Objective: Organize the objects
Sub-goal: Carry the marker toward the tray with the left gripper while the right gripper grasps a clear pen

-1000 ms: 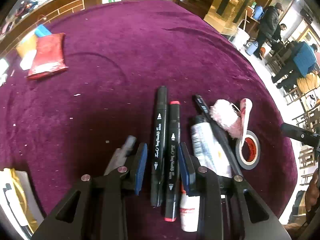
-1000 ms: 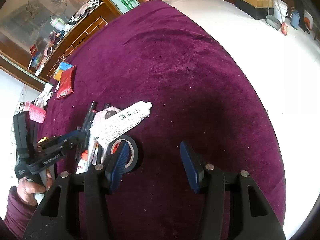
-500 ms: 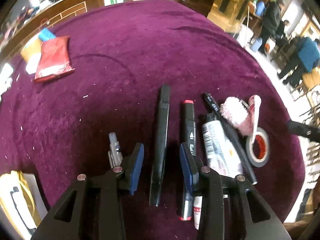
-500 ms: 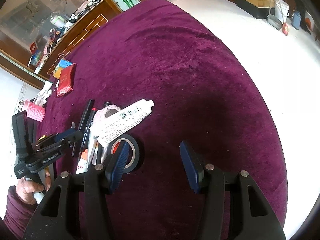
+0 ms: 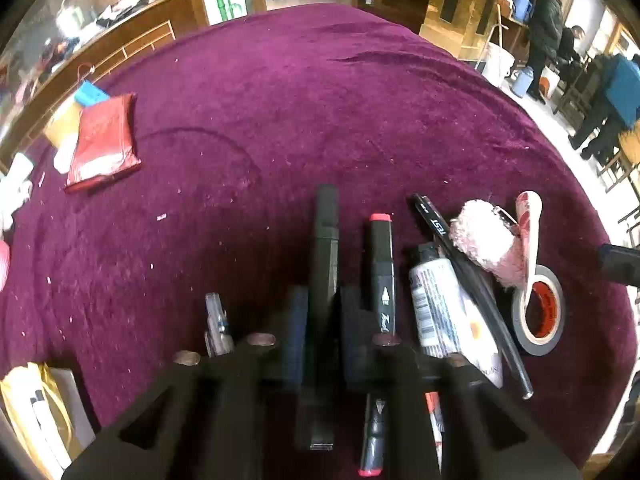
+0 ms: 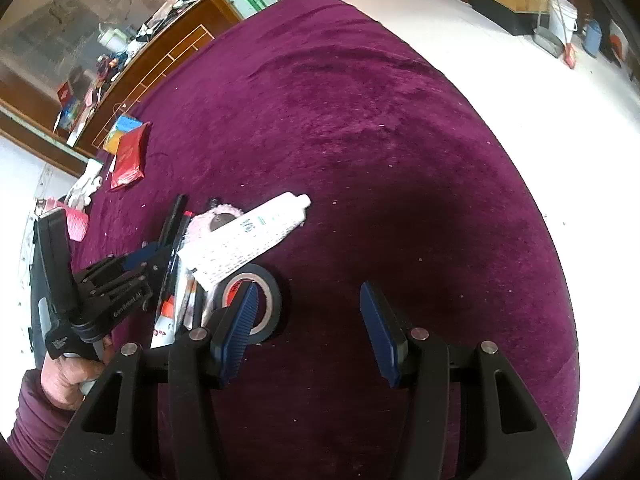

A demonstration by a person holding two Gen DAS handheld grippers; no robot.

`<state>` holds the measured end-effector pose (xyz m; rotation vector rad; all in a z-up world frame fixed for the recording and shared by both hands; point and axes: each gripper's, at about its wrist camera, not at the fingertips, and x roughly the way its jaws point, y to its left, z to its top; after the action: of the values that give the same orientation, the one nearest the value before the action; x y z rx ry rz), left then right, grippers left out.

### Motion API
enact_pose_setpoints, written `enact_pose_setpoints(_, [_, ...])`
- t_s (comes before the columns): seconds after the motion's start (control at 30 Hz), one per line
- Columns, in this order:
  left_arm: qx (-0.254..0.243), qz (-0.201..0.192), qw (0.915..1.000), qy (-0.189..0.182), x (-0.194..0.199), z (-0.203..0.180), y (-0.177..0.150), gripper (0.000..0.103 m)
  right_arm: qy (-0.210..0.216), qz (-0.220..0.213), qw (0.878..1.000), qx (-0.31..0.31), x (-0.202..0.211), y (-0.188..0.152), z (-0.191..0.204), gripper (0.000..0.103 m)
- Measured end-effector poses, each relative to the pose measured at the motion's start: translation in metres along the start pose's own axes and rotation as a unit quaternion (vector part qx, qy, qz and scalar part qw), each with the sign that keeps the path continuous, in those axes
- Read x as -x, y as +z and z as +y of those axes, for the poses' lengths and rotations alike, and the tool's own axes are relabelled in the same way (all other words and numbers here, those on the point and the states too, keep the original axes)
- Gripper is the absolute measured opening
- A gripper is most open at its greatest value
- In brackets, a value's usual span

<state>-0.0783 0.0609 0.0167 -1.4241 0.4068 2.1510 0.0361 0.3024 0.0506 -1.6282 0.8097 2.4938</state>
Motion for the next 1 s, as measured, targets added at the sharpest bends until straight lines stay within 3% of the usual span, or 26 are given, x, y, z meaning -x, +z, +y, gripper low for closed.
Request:
enact_pose_setpoints(0.3, [0.096, -0.07, 0.9917, -0.048, 0.067, 0.038, -0.033, 0.011, 0.015, 0.006, 0.999, 0.051, -0.006, 0.004, 0.046, 0.052])
enact_pose_setpoints(0.47, [0.148, -0.103, 0.9819, -0.057, 0.11, 0.062, -0.069, 0.011, 0.052, 0.023, 0.993, 0.106, -0.021, 0.008, 0.104, 0.052])
enact_pose_setpoints(0.6, [0.184, -0.112, 0.9749, -0.056, 0.128, 0.077, -0.096, 0.011, 0.078, 0.062, 0.984, 0.147, -0.055, 0.01, 0.156, 0.052])
enact_pose_setpoints(0.8, [0.23, -0.114, 0.9653, -0.047, 0.144, 0.104, -0.138, 0.011, 0.038, 0.082, 0.979, 0.184, -0.109, 0.007, 0.213, 0.052])
enact_pose_setpoints(1.0, [0.266, -0.116, 0.956, -0.039, 0.153, 0.139, -0.175, 0.011, -0.028, 0.088, 0.976, 0.197, -0.143, -0.001, 0.234, 0.052])
